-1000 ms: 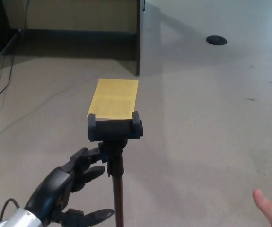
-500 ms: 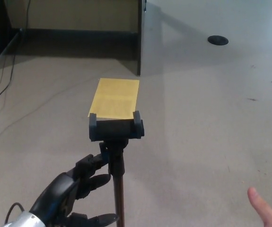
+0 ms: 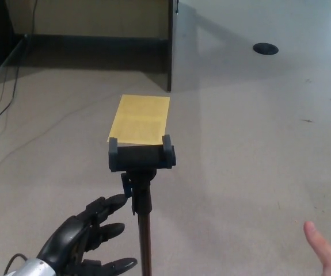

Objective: There is a tripod standing in front of the robot and the robot extends its left arm to grab it. It lifts the tripod and passes it to a person.

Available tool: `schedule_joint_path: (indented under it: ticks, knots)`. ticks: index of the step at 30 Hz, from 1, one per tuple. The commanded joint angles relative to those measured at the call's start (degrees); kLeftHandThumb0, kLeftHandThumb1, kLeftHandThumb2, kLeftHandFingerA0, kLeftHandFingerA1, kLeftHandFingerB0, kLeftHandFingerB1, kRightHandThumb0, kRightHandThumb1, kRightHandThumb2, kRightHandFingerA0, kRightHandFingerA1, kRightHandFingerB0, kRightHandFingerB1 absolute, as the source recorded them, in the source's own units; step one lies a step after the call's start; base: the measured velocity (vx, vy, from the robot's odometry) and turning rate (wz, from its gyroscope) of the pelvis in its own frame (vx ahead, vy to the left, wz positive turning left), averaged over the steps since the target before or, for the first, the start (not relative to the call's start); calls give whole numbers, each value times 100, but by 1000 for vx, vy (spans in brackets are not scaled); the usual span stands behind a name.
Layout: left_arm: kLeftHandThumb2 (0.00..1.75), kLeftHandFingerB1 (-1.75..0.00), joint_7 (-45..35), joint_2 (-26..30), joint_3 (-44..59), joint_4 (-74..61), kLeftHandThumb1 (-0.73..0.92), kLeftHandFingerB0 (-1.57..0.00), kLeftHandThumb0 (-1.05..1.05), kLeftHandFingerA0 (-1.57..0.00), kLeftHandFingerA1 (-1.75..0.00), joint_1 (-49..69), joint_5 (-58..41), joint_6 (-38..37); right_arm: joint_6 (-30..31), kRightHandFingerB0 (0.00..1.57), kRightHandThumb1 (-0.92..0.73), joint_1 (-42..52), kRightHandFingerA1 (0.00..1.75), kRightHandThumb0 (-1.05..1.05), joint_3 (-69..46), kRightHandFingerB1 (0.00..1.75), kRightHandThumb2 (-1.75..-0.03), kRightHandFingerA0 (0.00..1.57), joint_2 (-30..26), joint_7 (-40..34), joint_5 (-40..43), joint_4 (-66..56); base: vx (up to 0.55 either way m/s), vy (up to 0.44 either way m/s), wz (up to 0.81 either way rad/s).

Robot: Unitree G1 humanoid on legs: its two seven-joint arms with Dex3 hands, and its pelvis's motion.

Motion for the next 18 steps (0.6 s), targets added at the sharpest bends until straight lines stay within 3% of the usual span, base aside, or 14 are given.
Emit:
schedule_joint_path:
  ticks: [1,2,3,9,18]
  knots:
    - [82,-48,270,-34,-56,294,25,0,-28,-4,-49,-294,308,-190,-68,45,-67,-53,37,-40,27,35,-60,51,-52,0,-14,30,0,0,0]
    - [82,-48,272,-39,-55,315,25,0,-28,-4,-49,-308,307,-197,-72,45,-67,-56,37,-40,30,35,-60,51,-52,-1,-13,34,0,0,0]
    - [82,-48,322,-67,-84,357,25,0,-28,-4,-49,-371,358,-197,-1,33,-52,-91,53,-47,57,48,-88,41,-47,-3,-41,48,0,0,0]
    - [82,-48,442,-215,-242,538,24,0,-29,-4,-49,-637,542,-292,30,38,-51,-144,48,-50,108,49,-84,33,-50,-2,-39,35,0,0,0]
    - [83,-48,506,-510,-456,570,27,0,-28,-3,-48,-826,669,-315,68,38,-52,-156,49,-50,144,48,-84,35,-55,31,-49,-68,0,0,0]
